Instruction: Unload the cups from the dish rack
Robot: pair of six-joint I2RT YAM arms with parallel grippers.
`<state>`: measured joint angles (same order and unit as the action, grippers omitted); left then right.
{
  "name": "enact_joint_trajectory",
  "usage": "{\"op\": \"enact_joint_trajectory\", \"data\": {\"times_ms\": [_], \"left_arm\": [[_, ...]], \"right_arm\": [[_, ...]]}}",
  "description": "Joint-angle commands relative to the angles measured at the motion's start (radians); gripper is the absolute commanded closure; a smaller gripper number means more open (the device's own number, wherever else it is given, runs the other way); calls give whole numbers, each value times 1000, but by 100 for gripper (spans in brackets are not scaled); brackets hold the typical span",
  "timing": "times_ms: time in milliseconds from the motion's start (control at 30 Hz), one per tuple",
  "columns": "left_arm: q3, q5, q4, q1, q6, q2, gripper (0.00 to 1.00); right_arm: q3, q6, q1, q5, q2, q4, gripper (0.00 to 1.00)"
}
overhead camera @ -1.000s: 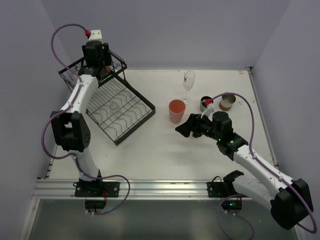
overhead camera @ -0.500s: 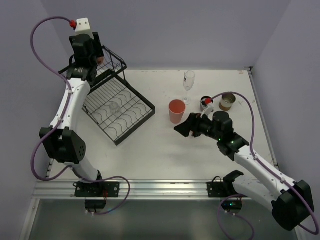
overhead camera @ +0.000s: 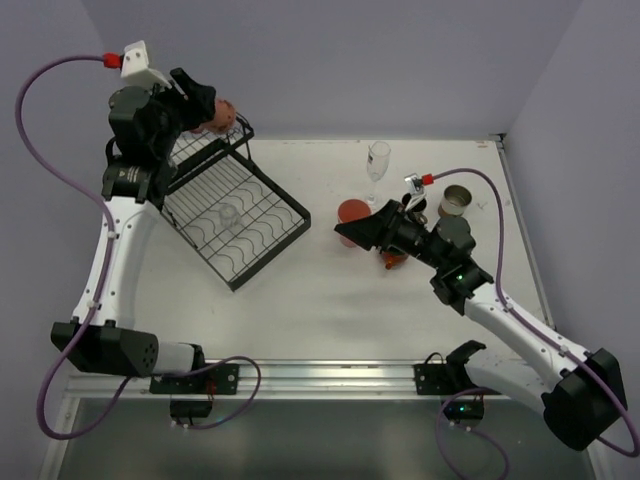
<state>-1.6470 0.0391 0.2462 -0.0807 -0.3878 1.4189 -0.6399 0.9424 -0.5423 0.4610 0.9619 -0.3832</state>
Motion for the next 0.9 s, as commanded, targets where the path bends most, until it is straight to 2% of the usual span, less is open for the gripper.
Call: {"op": "enact_joint_trajectory", "data": {"times_ms": [0, 100, 200, 233, 333, 500, 667, 867], "left_arm": [[125, -293, -103, 1, -218, -113, 63], [228, -449, -198, 1, -345, -190, 63], [372, -574, -384, -2, -474, -263, 63], [445, -596, -415, -4, -502, -281, 63], [536, -645, -514, -17, -589, -342, 63], [661, -677, -643, -76, -684, -411, 63], [685, -653, -671, -154, -681, -433, 63], [720, -636, -729, -197, -704, -436, 63]], "right_arm": [[-76, 157, -36, 30, 49, -256, 22], [-125, 138, -73, -16, 66, -278, 22], [-159, 108, -100, -42, 83, -319, 22], [-181, 102, -105, -48, 92, -327, 22], [-239, 76, -117, -29, 136, -327, 23], [-331, 52, -152, -33, 202, -249, 23], [-350, 47, -217, -65, 254, -249, 24], [-346, 49, -249, -85, 273, -261, 27]]}}
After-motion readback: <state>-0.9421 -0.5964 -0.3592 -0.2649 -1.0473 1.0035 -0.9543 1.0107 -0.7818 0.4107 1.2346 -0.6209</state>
